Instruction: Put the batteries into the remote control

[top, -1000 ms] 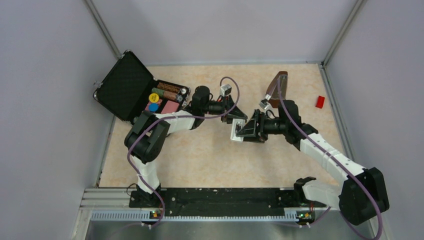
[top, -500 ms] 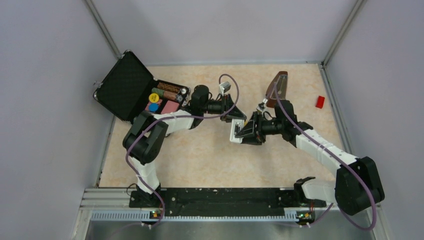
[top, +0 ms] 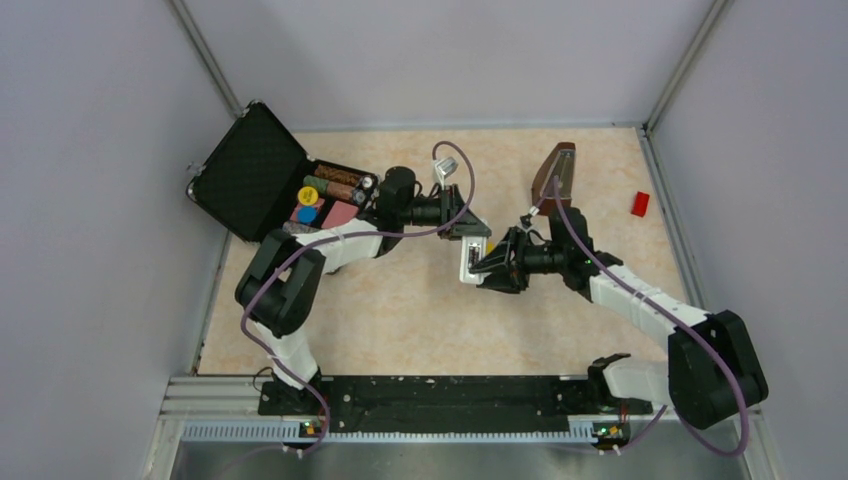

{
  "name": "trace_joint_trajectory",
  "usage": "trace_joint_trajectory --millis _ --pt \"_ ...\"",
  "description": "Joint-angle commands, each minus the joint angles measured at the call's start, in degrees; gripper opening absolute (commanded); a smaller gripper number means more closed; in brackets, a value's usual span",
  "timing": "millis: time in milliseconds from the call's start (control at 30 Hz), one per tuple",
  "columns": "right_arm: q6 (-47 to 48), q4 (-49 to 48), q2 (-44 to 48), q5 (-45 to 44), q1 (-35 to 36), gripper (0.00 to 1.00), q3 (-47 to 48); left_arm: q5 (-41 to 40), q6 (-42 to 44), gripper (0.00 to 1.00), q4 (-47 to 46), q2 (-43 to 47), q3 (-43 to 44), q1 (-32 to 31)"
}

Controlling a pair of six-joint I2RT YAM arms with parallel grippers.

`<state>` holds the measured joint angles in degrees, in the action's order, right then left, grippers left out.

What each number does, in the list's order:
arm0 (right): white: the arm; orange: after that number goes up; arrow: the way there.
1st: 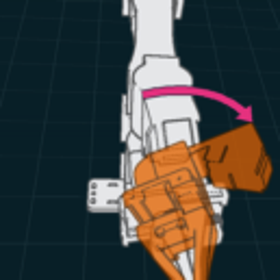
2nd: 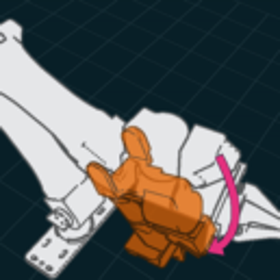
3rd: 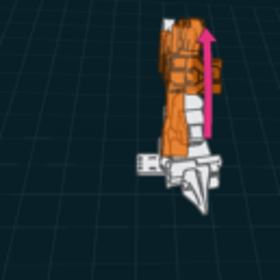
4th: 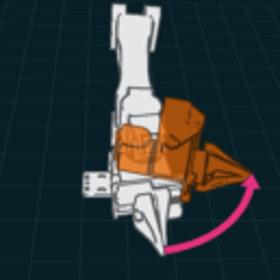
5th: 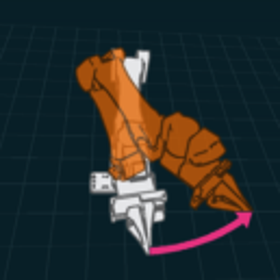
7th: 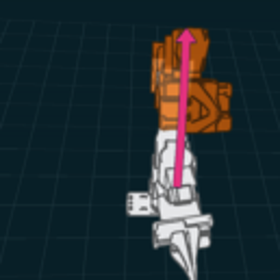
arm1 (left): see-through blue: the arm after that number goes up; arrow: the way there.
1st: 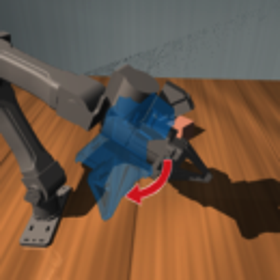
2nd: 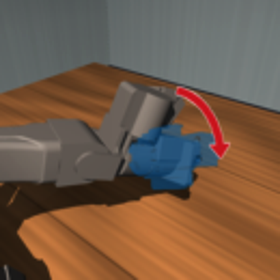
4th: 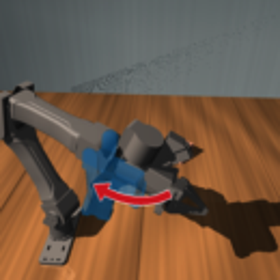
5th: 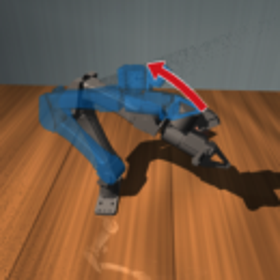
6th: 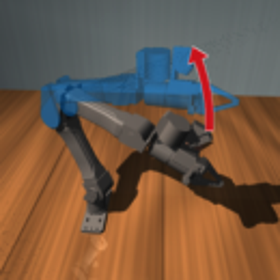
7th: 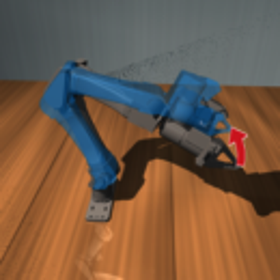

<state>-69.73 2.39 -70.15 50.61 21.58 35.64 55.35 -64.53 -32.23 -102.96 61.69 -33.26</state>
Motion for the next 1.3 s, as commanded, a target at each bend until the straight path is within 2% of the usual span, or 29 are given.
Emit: trace_joint_trajectory --millis 0,333,433,633,700,833,967,1267 --pt "-8.7 -3.5 0.3 -13.0 -2.0 0.47 -2.2 5.8 1.8 0.00 1.3 7.8 2.9 -1.4" --pt "-18.0 -2.5 2.7 -17.6 -2.0 0.47 -2.5 3.7 9.7 0.00 2.6 11.4 1.9 -1.5" --pt "-21.5 -4.7 3.0 -17.9 -2.0 0.47 -4.1 3.5 12.9 0.00 3.5 12.3 1.6 -1.7" --pt "-20.3 -4.2 1.9 -17.4 -2.0 0.49 -2.0 2.5 14.9 0.00 5.9 12.2 2.1 -1.8" --pt "-18.5 -4.4 1.7 -16.5 -2.0 0.52 -1.0 1.7 16.1 0.00 8.4 12.1 3.0 -1.6" --pt "-11.9 -5.0 2.2 -12.5 -2.1 0.65 1.0 -2.6 19.2 0.00 17.6 11.8 5.0 -0.3" --pt "-5.0 -4.8 4.5 -9.9 -2.4 0.75 2.9 -5.4 18.3 0.00 18.1 12.9 3.7 2.2" --pt "12.7 0.1 5.3 -10.4 -2.4 0.79 11.1 -6.4 16.1 0.00 17.7 14.6 2.6 4.9"
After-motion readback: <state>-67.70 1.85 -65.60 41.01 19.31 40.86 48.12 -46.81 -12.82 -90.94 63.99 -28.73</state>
